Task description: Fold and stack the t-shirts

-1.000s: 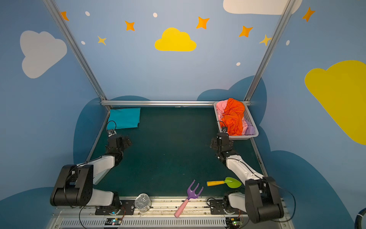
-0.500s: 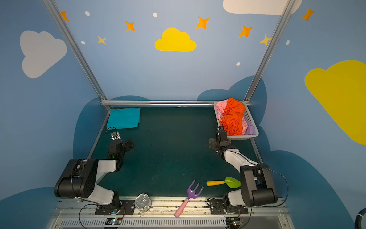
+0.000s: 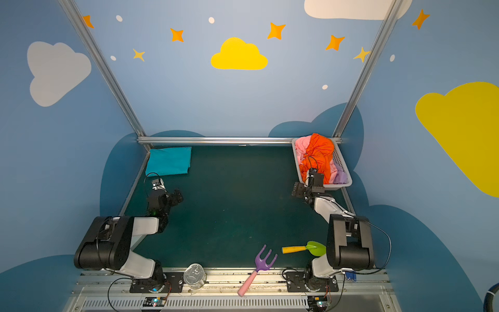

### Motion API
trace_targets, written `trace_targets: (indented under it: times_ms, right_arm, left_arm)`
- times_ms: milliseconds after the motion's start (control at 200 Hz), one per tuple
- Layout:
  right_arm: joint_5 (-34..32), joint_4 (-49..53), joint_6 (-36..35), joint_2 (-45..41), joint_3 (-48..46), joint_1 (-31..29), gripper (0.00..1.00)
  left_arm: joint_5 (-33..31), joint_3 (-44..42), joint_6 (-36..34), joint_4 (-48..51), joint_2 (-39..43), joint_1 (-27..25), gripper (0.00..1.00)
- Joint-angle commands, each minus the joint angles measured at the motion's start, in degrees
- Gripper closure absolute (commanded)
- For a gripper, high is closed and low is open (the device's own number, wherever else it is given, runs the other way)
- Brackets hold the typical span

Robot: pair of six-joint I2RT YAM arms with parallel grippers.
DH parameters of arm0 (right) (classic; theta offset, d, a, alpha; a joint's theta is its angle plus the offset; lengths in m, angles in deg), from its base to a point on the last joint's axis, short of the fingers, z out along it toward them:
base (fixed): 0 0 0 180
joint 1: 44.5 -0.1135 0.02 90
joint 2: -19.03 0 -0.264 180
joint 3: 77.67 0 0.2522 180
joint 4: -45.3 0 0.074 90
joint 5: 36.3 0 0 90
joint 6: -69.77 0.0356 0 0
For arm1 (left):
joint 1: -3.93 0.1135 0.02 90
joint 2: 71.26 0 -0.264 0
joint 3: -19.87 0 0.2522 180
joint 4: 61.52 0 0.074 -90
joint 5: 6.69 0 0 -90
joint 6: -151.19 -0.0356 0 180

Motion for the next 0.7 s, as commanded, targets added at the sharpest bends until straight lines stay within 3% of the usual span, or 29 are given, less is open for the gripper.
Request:
trace_targets:
  times_ms: [0,125,335,396,441,471,641,696]
  right_arm:
    - [11.1,-1.2,5.1,1.3,0.2,6.8,0.10]
    - [22.2,1.9,7.3,7.5,5.0,13.3,0.10]
    - [21.4,7.0,8.3,12.3,9.9,13.9,0.10]
    - [17.9,6.3,6.4,10.3,9.1,12.6,0.10]
    - [10.2,3.4,5.7,7.9,7.1,9.9,0.10]
    - [9.9,1.3,3.4,7.3,6.2,8.3,0.10]
    - [-6.0,1.1,-6.9,5.2,5.6,-6.5,0.10]
    - [-7.4,-4.0,-7.1,1.9,0.8,-7.3,0.10]
  left_arm:
    - [0.5,0.8,-0.5,-0.1,0.5,0.2,0.00]
    - [0.5,0.9,-0.6,0.0,0.5,0.2,0.00]
    - [0.5,0.9,-0.5,0.0,0.5,0.2,0.00]
    - [0.5,0.8,-0.5,0.0,0.5,0.2,0.00]
    - [0.5,0.9,-0.6,0.0,0.6,0.2,0.00]
    - [0.5,0.8,-0.5,-0.1,0.5,0.2,0.00]
    - [0.5,0.8,-0.5,0.0,0.5,0.2,0.00]
    - [0.4,0.8,-0.6,0.0,0.5,0.1,0.00]
